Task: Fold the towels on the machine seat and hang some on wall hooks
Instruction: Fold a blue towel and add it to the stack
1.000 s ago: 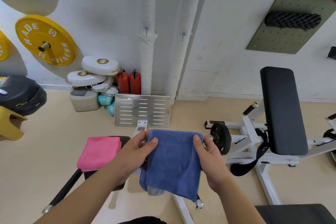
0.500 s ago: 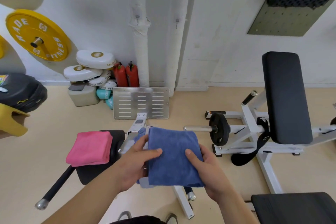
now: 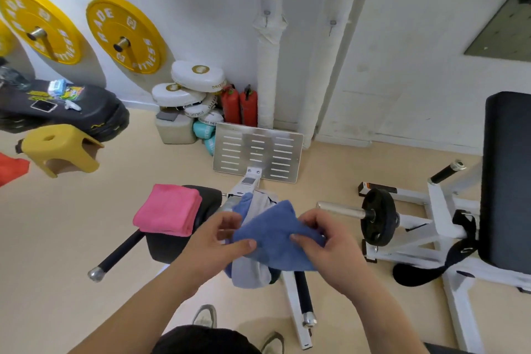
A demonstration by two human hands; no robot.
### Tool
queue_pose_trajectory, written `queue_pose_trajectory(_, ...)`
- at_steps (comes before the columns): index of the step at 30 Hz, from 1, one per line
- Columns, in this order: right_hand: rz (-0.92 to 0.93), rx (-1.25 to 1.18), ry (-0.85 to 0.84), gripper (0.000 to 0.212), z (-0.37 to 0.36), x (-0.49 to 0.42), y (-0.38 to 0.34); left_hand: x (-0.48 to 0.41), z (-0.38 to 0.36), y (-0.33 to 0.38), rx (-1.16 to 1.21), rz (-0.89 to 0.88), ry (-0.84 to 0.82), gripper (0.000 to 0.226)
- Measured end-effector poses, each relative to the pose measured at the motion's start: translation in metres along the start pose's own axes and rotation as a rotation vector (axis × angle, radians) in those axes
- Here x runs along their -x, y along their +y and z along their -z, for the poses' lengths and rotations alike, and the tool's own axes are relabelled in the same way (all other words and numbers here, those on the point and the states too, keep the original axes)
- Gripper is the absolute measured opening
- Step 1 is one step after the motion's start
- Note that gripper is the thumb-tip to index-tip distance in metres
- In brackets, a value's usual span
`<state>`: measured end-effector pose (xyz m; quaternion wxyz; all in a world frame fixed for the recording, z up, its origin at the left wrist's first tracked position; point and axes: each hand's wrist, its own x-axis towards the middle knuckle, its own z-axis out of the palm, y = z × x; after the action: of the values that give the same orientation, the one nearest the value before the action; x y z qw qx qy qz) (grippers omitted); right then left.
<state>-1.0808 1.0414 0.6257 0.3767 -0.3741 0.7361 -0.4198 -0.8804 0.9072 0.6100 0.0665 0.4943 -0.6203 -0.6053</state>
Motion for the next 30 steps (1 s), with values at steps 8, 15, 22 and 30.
queue_pose_trajectory(8,0.138,0.194,-0.124,0.025,-0.028,-0.035,-0.057,-0.011,0.043,0.037,-0.214,-0.375,-0.124,0.03)
queue_pose_trajectory(15,-0.018,0.074,-0.025,0.029,-0.048,-0.062,-0.077,-0.046,0.111,0.034,-0.039,-0.306,-0.38,0.019)
queue_pose_trajectory(22,-0.098,0.191,0.093,0.022,-0.094,-0.099,-0.113,-0.091,0.138,0.053,-0.142,-0.215,-0.421,0.012)
queue_pose_trajectory(30,-0.091,0.003,0.081,0.017,-0.083,-0.096,-0.128,-0.106,0.138,0.046,-0.084,-0.244,-0.318,0.021)
